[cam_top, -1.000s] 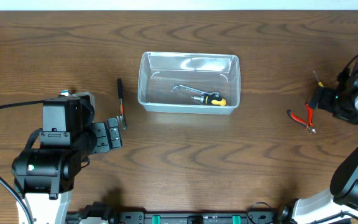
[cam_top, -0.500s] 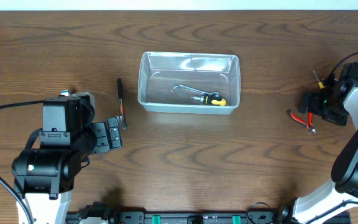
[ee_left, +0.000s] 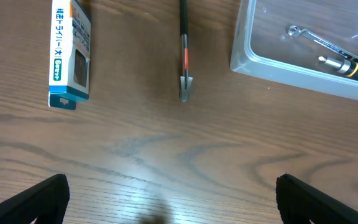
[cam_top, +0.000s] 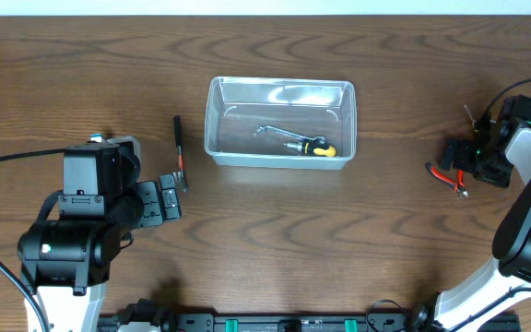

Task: Pack container
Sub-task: 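Move the right gripper to the red-handled pliers and lower, then close the right gripper on the red pliers handle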

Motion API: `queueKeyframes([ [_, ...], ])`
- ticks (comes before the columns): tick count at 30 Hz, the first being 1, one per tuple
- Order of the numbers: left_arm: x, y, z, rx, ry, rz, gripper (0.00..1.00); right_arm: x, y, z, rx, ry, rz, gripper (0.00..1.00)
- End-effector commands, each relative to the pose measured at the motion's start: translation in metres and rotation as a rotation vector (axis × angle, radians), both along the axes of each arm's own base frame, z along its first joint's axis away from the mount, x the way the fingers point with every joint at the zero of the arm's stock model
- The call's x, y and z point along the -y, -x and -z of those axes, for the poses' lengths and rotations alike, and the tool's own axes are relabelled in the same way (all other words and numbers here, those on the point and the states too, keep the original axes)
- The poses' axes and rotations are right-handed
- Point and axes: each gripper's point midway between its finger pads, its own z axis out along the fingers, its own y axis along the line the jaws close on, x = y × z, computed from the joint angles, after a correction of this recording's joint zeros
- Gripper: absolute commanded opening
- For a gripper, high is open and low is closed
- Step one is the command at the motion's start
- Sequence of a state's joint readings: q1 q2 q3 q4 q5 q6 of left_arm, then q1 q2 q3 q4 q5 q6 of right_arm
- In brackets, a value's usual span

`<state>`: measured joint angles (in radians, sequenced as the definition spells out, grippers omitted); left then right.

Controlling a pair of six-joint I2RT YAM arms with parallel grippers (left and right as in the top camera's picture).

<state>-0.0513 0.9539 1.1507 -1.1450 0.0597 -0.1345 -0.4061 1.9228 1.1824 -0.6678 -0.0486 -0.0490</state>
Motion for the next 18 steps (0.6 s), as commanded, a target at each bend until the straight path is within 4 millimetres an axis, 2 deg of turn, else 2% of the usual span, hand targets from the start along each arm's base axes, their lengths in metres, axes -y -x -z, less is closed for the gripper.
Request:
queueKeyframes([
  [1, -0.002, -0.001, -0.005, 0.013, -0.011, -0.005, 0.98, -0.008, 0.003, 0.012, -0.029, -0.022, -0.029, 0.98],
  [6, -0.002, -0.001, -0.005, 0.013, -0.011, -0.005, 0.98, -0.009, 0.007, 0.015, -0.048, -0.031, -0.028, 0.96],
  [16, -0.002, -0.001, -0.005, 0.013, -0.011, -0.005, 0.98, -0.012, 0.013, 0.017, -0.075, -0.042, -0.027, 0.68],
  [18, -0.002, -0.001, -0.005, 0.013, -0.011, -0.005, 0.98, -0.012, 0.014, 0.017, -0.078, -0.044, -0.027, 0.57],
])
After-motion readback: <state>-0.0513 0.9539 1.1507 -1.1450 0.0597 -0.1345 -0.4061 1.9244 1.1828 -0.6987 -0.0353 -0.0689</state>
